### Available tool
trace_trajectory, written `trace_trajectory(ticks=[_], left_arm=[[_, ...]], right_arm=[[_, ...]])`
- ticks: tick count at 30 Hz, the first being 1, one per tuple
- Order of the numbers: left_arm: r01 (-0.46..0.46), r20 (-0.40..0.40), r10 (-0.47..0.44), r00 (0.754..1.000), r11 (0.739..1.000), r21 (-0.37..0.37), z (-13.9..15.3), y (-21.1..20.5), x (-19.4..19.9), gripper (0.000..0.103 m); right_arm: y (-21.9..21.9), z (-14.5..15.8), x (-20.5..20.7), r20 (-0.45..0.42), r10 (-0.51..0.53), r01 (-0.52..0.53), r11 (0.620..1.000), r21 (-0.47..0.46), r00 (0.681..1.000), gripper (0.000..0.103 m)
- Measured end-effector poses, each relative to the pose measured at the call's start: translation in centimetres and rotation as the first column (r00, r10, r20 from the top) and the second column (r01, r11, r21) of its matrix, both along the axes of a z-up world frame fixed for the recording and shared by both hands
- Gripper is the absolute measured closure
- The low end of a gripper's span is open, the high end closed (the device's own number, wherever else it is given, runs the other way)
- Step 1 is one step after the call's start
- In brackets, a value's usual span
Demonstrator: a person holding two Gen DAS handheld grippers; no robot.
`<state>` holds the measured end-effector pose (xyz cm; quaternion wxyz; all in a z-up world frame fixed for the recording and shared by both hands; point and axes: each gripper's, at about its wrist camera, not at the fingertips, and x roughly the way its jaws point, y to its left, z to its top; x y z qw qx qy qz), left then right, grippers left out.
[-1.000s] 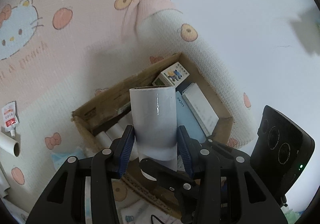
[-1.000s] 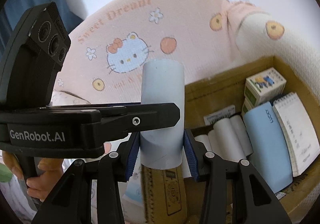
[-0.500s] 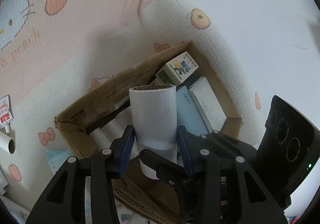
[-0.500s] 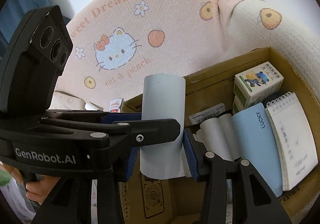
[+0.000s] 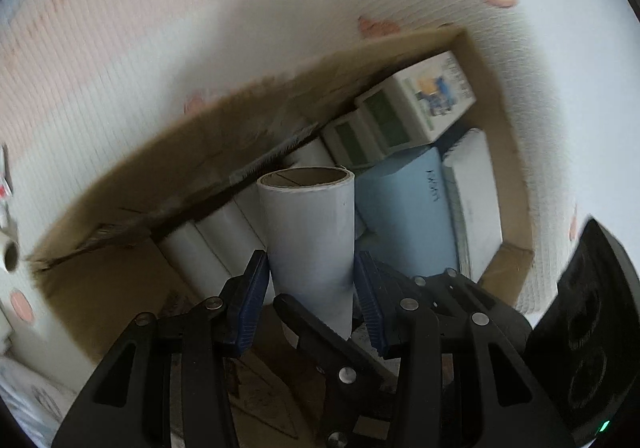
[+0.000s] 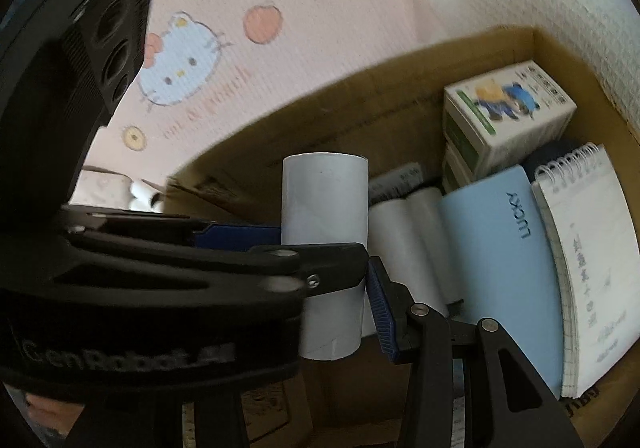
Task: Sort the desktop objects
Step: 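Carry the held white tube with the right tool to the cardboard box, then lower the tube into the box beside the other white tubes, then open the right gripper to release the tube inside the box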
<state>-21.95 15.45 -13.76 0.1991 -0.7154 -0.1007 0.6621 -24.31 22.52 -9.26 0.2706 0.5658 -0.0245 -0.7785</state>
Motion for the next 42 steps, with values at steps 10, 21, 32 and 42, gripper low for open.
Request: trace_trajectory(ticks=[10, 21, 32, 42], left_arm=[[-0.132, 0.134, 0.132, 0.982, 0.991, -0.007, -3.6, -0.6, -0.5, 0.056], [-0.223, 0.175, 0.229, 0.957, 0.973, -0.057, -5.2, -1.6, 0.1, 0.056], [-0.289, 0.243, 0.326, 0.913, 0.941, -0.176, -6.4, -2.7, 0.0, 0.056], [-0.298, 0.282, 0.328, 0.902, 0.943, -0.146, -6.3, -3.8, 0.4, 0.055]], right_arm=[[0.6, -2.6, -0.8, 0.115, -0.006, 0.006, 1.0, 0.003, 0.993, 0.062], [-1.5, -4.3, -0.7, 0.161, 0.047, -0.056, 0.997, 0.049, 0.986, 0.069], [-2.5, -5.6, -0.1, 0.189, 0.05, -0.064, 0.995, 0.071, 0.981, 0.075], [-2.8, -6.3, 0.7, 0.185, 0.024, -0.043, 0.994, 0.099, 0.982, 0.081]])
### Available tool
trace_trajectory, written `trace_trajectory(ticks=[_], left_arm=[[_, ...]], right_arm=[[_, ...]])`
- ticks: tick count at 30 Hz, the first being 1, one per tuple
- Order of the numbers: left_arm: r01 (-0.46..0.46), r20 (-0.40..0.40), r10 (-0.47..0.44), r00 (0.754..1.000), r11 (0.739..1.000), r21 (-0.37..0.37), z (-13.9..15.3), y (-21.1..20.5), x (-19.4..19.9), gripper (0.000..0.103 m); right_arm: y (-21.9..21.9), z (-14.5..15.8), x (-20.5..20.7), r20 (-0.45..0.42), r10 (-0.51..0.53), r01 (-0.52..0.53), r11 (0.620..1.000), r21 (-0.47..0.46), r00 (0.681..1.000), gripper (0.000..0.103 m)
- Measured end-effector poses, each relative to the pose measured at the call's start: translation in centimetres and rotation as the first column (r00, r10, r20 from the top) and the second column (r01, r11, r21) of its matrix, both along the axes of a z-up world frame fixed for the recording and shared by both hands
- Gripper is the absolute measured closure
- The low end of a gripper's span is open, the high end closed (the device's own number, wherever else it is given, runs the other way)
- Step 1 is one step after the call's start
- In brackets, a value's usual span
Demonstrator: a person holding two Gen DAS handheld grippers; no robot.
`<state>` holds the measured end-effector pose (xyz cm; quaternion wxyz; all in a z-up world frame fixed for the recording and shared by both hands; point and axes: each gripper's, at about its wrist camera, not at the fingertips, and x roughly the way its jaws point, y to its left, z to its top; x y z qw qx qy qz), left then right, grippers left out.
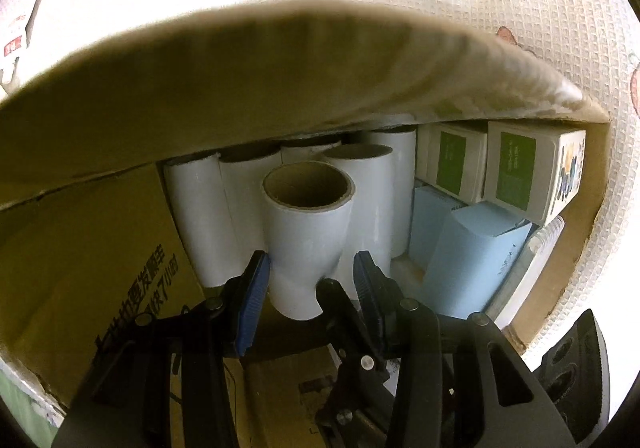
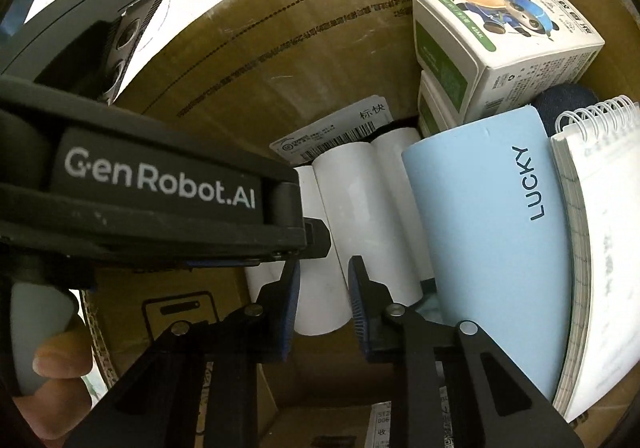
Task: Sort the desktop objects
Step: 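Open the right gripper to release the tube inside the box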
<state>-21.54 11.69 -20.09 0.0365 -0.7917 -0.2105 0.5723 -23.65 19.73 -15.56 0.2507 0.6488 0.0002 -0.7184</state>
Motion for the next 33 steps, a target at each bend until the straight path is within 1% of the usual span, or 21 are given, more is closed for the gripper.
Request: trace_trajectory(ticks=[2, 4, 6, 8, 9, 10, 12, 13, 15, 18, 21, 23, 24, 28, 29, 30, 32, 33], left_arm=[[0.0, 0.029, -0.001, 1.0, 1.0, 0.015, 0.0, -0.2, 0.0, 0.055], [-0.018, 0.059, 0.017, 0.998, 0.999, 0.026, -0.1, -0.6, -0.1, 0.055], [-0.054, 0.059, 0.052, 0.997, 0.998, 0.032, 0.0, -1.2, -0.1, 0.055], [-0.05, 0.05, 0.048, 0.998, 0.998, 0.038, 0.0, -1.3, -0.1, 0.057], [-0.045, 0.04, 0.043, 0.998, 0.998, 0.044, 0.0, -1.4, 0.0, 0.062], [-0.04, 0.03, 0.038, 0.999, 0.998, 0.053, 0.0, -1.4, 0.0, 0.07], [-0.02, 0.02, 0.019, 1.0, 0.998, 0.062, 0.0, -1.3, 0.1, 0.078], [-0.016, 0.015, 0.015, 1.0, 0.998, 0.061, 0.0, -1.4, 0.2, 0.082], [-0.015, 0.0, 0.015, 1.0, 0.998, 0.056, 0.2, -1.6, 0.5, 0.082], [0.01, -0.032, -0.009, 0.999, 0.999, 0.046, 1.2, -1.8, 0.9, 0.082], [0.052, -0.079, -0.046, 0.996, 0.995, 0.089, 2.6, -1.8, 1.1, 0.083], [0.074, -0.12, -0.061, 0.991, 0.991, 0.115, 3.7, -2.0, 1.3, 0.087], [0.086, -0.144, -0.067, 0.987, 0.987, 0.136, 4.3, -2.1, 1.4, 0.093], [0.108, -0.224, -0.065, 0.972, 0.977, 0.186, 6.4, -2.3, 2.6, 0.095], [0.117, -0.241, -0.067, 0.968, 0.973, 0.201, 6.7, -0.8, 2.5, 0.095], [0.13, -0.258, -0.071, 0.963, 0.967, 0.218, 7.1, -0.1, 1.6, 0.095], [0.15, -0.299, -0.072, 0.951, 0.957, 0.248, 8.3, -1.2, 0.1, 0.095], [0.156, -0.324, -0.066, 0.944, 0.953, 0.26, 8.4, -1.2, -0.6, 0.095]], right_arm=[[0.0, -0.1, 0.2, 0.0, -0.006, 0.006, 1.0, 0.002, 1.0, 0.081], [0.2, -0.1, 0.3, 0.007, -0.033, 0.033, 0.999, -0.008, 0.999, 0.081], [0.7, 0.0, 0.3, 0.011, -0.054, 0.054, 0.998, -0.029, 0.998, 0.081], [1.3, 0.0, 0.3, 0.024, -0.081, 0.083, 0.995, -0.059, 0.996, 0.081], [1.5, 0.0, 0.4, 0.031, -0.089, 0.091, 0.993, -0.069, 0.996, 0.081], [1.6, -0.1, 0.5, 0.037, -0.091, 0.094, 0.993, -0.075, 0.995, 0.081], [1.4, -0.3, 0.8, 0.04, -0.082, 0.085, 0.994, -0.068, 0.996, 0.081], [1.1, -0.4, 1.0, 0.04, -0.072, 0.074, 0.996, -0.058, 0.997, 0.081], [0.6, -0.5, 1.4, 0.031, -0.055, 0.056, 0.998, -0.039, 0.998, 0.081], [0.3, -0.2, 1.8, 0.017, -0.042, 0.042, 0.998, -0.039, 0.999, 0.081], [0.3, 0.6, 2.4, -0.007, -0.04, 0.04, 0.998, -0.04, 0.999, 0.081], [0.3, 1.7, 2.8, -0.04, -0.04, 0.039, 0.999, -0.022, 0.998, 0.081], [0.3, 2.2, 2.9, -0.05, -0.04, 0.039, 0.999, -0.018, 0.998, 0.081], [-0.2, 4.2, 3.6, -0.081, -0.041, 0.04, 0.999, -0.009, 0.996, 0.081], [-0.3, 4.5, 3.8, -0.09, -0.039, 0.039, 0.999, -0.002, 0.995, 0.081], [-0.5, 4.8, 3.9, -0.102, -0.039, 0.041, 0.999, 0.014, 0.994, 0.081], [-0.9, 5.3, 4.3, -0.126, -0.039, 0.047, 0.997, 0.061, 0.991, 0.081], [-1.1, 5.4, 4.4, -0.133, -0.039, 0.049, 0.996, 0.074, 0.99, 0.081]])
